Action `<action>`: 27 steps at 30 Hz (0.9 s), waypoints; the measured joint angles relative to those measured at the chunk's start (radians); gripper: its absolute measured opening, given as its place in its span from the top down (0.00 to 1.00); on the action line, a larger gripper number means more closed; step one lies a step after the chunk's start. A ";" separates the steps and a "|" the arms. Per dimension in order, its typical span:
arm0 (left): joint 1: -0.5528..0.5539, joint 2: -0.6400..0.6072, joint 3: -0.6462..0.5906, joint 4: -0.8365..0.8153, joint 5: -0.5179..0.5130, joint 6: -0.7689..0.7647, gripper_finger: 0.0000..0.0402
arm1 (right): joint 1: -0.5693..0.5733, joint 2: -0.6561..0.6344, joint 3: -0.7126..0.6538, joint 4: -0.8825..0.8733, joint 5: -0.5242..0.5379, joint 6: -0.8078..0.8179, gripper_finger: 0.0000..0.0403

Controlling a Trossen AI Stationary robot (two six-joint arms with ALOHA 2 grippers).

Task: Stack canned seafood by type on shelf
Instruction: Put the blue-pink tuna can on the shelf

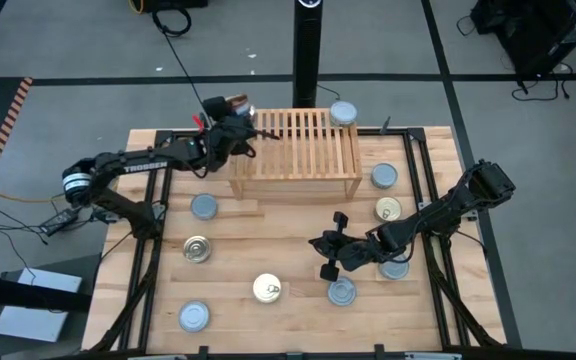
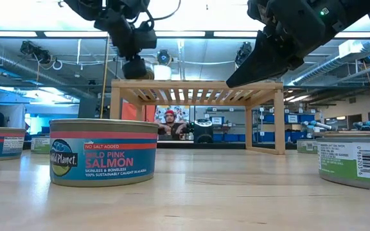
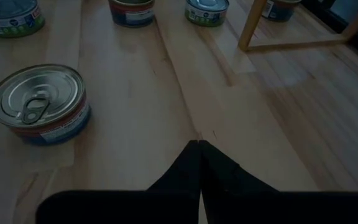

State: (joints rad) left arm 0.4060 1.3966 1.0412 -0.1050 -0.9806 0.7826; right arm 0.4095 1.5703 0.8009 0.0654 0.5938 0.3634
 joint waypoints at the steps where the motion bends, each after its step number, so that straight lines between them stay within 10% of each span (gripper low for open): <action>1: 0.000 0.001 0.000 0.007 -0.003 0.000 0.46 | 0.000 0.000 0.000 0.000 0.000 0.000 0.97; 27: -0.040 0.001 -0.001 0.010 -0.040 0.079 0.36 | 0.000 0.000 0.000 -0.001 -0.011 0.000 0.97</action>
State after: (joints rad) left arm 0.3656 1.3975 1.0401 -0.0953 -1.0205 0.8612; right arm 0.4095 1.5703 0.8009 0.0647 0.5827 0.3634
